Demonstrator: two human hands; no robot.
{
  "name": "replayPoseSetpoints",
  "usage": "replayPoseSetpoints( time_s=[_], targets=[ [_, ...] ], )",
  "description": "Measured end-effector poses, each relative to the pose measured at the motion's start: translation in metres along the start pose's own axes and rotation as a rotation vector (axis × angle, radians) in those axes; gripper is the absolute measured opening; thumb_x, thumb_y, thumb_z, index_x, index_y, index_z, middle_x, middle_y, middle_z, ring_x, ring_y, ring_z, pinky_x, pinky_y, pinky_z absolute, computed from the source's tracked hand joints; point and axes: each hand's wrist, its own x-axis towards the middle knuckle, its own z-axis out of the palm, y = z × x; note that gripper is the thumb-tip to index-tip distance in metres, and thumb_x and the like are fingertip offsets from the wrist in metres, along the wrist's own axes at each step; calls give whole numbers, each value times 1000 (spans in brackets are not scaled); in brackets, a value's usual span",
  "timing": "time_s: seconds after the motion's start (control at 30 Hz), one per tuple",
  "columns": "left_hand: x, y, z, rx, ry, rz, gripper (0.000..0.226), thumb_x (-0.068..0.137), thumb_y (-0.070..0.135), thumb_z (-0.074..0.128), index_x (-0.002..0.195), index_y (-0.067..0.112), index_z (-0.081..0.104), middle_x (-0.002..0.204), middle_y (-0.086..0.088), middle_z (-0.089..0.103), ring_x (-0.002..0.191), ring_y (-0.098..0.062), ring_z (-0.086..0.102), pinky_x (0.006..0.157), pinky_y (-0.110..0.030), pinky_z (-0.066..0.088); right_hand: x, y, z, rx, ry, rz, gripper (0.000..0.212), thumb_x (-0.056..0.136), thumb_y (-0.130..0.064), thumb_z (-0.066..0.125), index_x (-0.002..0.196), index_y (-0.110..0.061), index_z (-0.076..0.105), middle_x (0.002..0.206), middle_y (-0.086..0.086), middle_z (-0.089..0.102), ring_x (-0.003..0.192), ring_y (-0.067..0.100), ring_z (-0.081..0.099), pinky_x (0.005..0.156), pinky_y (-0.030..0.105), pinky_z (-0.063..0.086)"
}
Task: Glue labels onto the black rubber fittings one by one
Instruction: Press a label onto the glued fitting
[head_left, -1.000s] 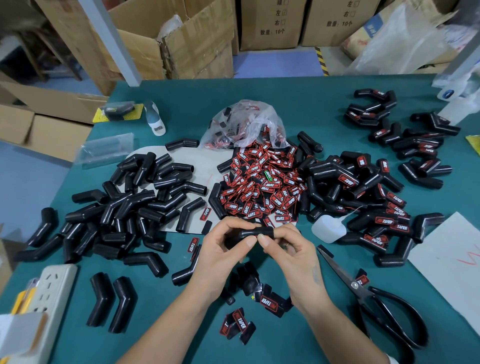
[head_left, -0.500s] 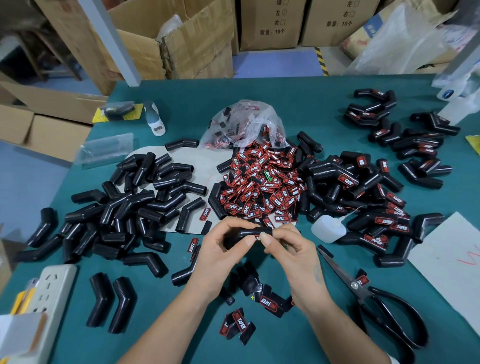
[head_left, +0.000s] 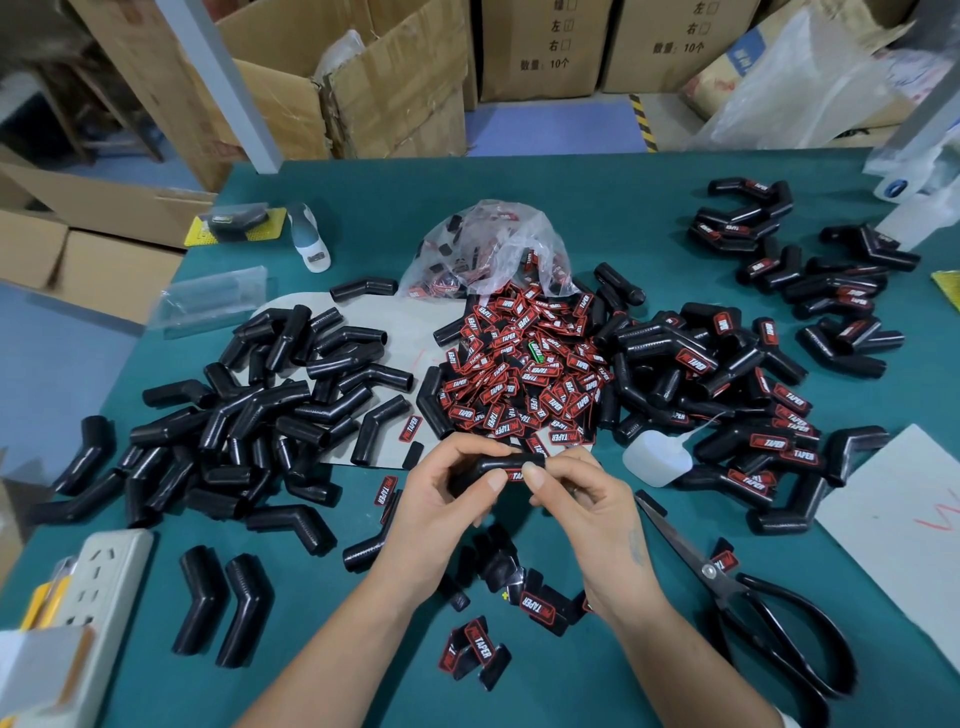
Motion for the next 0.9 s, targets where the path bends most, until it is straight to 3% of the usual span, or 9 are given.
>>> replayPoseSetpoints(
  time_s=[0.13,0.23,0.43,0.63,0.9],
  targets=[
    [0,0,-1,-8,2,-3,20,90,28,74,108,20,73,99,-25,63,69,-15,51,60,-24,45,0,1,-1,-7,-6,8,22,87,-46,75,88,-25,82,86,-7,58,85,10,57,82,25,47],
    [0,-1,-1,-27,-13,2,19,92,25,73,110,19,73,99,-30,59,71,-15,52,61,-24,46,0,1,-2,-8,-9,10,24,88,-46,74,90,-24,83,86,-7,58,84,10,57,82,27,49],
    [1,-3,-4,-36,-25,5,20,93,27,74,112,18,73,98,-30,58,72,-16,53,62,-24,46,1,0,-2,-5,-11,13,22,86,-47,75,88,-27,83,84,-10,58,83,8,57,80,22,48],
    [1,-2,-3,-55,-28,-13,21,93,26,74,111,18,73,94,-12,64,73,-15,54,62,-23,47,1,1,-3,-5,-29,11,22,88,-47,74,90,-27,83,84,-8,57,83,8,56,80,22,48],
    [0,-1,-2,-51,-26,-18,21,92,25,74,112,18,73,97,-8,68,75,-15,56,63,-23,48,2,3,-3,-4,-25,16,25,87,-48,75,90,-25,83,84,-10,58,82,8,57,80,25,49]
  ],
)
